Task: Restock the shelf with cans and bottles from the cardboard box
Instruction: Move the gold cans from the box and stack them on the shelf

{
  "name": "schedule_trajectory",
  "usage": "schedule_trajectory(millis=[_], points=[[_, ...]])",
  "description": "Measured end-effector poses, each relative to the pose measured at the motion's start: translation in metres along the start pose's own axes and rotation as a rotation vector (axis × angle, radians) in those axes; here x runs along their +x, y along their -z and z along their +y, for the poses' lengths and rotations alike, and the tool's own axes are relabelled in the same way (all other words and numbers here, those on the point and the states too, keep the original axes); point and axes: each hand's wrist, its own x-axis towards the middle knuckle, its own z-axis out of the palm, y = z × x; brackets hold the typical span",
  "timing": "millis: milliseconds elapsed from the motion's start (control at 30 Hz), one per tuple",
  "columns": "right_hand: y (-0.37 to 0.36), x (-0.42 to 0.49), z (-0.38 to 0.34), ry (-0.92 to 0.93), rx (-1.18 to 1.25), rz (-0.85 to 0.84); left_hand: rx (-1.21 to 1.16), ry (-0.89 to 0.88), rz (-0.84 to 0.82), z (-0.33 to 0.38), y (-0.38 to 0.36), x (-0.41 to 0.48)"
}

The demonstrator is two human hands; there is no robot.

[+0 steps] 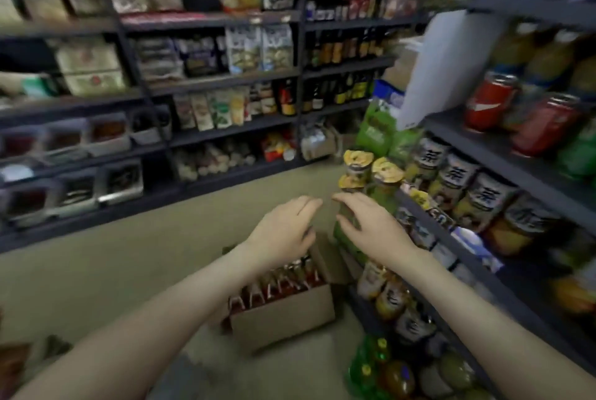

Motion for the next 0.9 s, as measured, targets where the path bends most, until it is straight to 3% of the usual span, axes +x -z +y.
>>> schedule_trajectory(millis=[133, 433, 733, 900], points=[[-0.063, 0.057, 0.014, 0.049, 0.047, -0.128, -0.009, 0.35, -0.079, -0.067, -0.028, -0.025], [-0.19, 0.182, 0.084, -0.026, 0.068, -0.456, -0.053, 0.834, -0.403, -0.194, -0.097, -0.038], [-0.352, 0.227, 0.182, -0.233, 0.012, -0.641, -0.126, 0.938, -0.614, -0.319, -0.237, -0.065], [-0.438, 0.24, 0.23, -0.4, 0.024, -0.602, -0.061, 0.777, -0.821, -0.395, -0.338, -0.066]])
